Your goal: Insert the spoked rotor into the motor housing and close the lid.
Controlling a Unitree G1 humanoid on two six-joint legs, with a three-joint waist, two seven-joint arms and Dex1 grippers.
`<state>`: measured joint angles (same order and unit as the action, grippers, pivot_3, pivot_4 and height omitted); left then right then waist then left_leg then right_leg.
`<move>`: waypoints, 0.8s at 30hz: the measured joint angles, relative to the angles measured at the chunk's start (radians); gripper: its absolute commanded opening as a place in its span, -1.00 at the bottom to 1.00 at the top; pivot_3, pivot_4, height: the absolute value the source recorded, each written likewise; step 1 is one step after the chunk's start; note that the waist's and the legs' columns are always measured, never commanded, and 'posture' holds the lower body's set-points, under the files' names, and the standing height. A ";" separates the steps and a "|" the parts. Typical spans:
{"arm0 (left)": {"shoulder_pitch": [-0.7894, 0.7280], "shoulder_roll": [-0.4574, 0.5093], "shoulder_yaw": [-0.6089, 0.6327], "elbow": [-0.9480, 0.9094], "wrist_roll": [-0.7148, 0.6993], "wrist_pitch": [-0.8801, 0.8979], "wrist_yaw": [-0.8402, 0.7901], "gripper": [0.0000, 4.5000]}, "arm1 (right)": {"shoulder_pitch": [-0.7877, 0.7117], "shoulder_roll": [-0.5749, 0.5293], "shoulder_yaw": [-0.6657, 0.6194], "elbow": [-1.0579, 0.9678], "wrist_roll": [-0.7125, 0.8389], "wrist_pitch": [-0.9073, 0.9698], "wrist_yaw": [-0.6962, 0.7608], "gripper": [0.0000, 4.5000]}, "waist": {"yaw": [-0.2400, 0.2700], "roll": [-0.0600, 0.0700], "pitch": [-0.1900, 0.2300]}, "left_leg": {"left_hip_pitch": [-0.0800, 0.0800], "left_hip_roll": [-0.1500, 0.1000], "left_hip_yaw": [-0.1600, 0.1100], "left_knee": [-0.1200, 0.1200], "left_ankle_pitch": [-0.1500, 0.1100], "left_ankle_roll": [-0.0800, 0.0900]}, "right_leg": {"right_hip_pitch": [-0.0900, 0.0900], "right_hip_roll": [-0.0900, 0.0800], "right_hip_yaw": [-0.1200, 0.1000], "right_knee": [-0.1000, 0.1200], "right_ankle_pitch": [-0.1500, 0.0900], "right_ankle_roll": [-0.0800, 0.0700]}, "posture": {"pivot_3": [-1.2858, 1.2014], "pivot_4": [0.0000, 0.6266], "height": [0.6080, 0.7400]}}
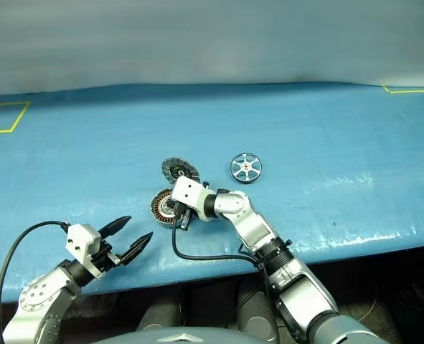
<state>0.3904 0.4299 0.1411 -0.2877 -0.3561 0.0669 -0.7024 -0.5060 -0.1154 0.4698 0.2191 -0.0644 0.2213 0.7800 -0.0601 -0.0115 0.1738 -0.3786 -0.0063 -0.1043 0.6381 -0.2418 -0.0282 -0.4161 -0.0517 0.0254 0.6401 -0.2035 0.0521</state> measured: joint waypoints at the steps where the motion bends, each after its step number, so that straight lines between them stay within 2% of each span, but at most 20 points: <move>1: -0.002 -0.001 0.000 0.002 0.000 -0.004 0.000 0.84 | 0.013 0.000 -0.007 -0.027 0.015 0.015 0.006 -0.99 | 0.001 0.000 0.000 | 0.000 0.000 0.000 0.000 0.000 0.000 | 0.000 0.000 0.000 0.000 0.000 0.000 | 0.03 -0.52 1.00; 5: -0.016 -0.005 -0.005 0.011 0.000 -0.007 -0.002 0.84 | 0.021 -0.012 -0.022 -0.138 0.058 0.067 0.021 -0.99 | 0.001 0.000 0.000 | 0.000 0.000 0.000 -0.001 0.000 0.000 | 0.000 0.000 0.000 -0.001 0.000 0.000 | 0.03 -0.52 1.00; 11: -0.025 -0.006 -0.007 0.013 -0.001 -0.008 -0.012 0.84 | 0.052 -0.095 -0.048 -0.256 0.083 0.136 0.028 -0.99 | 0.003 0.000 0.000 | -0.001 0.000 0.000 -0.001 0.000 0.000 | 0.000 0.000 0.000 -0.002 0.000 0.000 | 0.03 -0.52 1.00; 15: -0.034 -0.008 -0.009 0.013 -0.011 -0.008 -0.021 0.84 | 0.062 -0.187 -0.073 -0.273 0.073 0.173 0.018 -0.99 | 0.007 0.000 0.000 | -0.001 0.000 0.000 -0.001 0.000 0.000 | 0.000 -0.001 0.000 -0.003 0.000 0.000 | 0.03 -0.52 1.00; 19: -0.041 -0.008 -0.010 0.013 -0.020 -0.008 -0.036 0.84 | 0.063 -0.229 -0.134 -0.260 0.068 0.186 -0.026 -0.99 | 0.007 0.000 0.000 | -0.001 0.000 0.000 -0.002 0.000 0.000 | 0.000 -0.001 -0.001 -0.003 0.000 0.000 | 0.03 -0.52 1.00; 22: -0.046 -0.008 -0.009 0.013 -0.028 -0.008 -0.046 0.84 | 0.055 -0.247 -0.161 -0.242 0.066 0.186 -0.045 -0.74 | 0.007 0.000 0.000 | -0.001 0.000 0.001 -0.003 0.000 0.000 | 0.000 -0.001 -0.001 -0.004 0.000 0.001 | 0.03 -0.52 1.00; 24: -0.052 -0.008 -0.009 0.013 -0.039 -0.008 -0.051 0.84 | 0.046 -0.258 -0.165 -0.216 0.052 0.184 -0.060 -0.46 | 0.007 0.000 0.000 | -0.001 0.000 0.001 -0.003 0.000 0.000 | 0.000 -0.001 -0.001 -0.006 0.000 0.001 | 0.03 -0.52 1.00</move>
<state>0.3389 0.4219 0.1319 -0.2744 -0.3951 0.0593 -0.7532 -0.4602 -0.3730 0.3048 0.0032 -0.0124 0.4053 0.7203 -0.0526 -0.0118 0.1738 -0.3796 -0.0067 -0.1037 0.6349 -0.2418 -0.0282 -0.4156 -0.0529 0.0246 0.6345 -0.2032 0.0530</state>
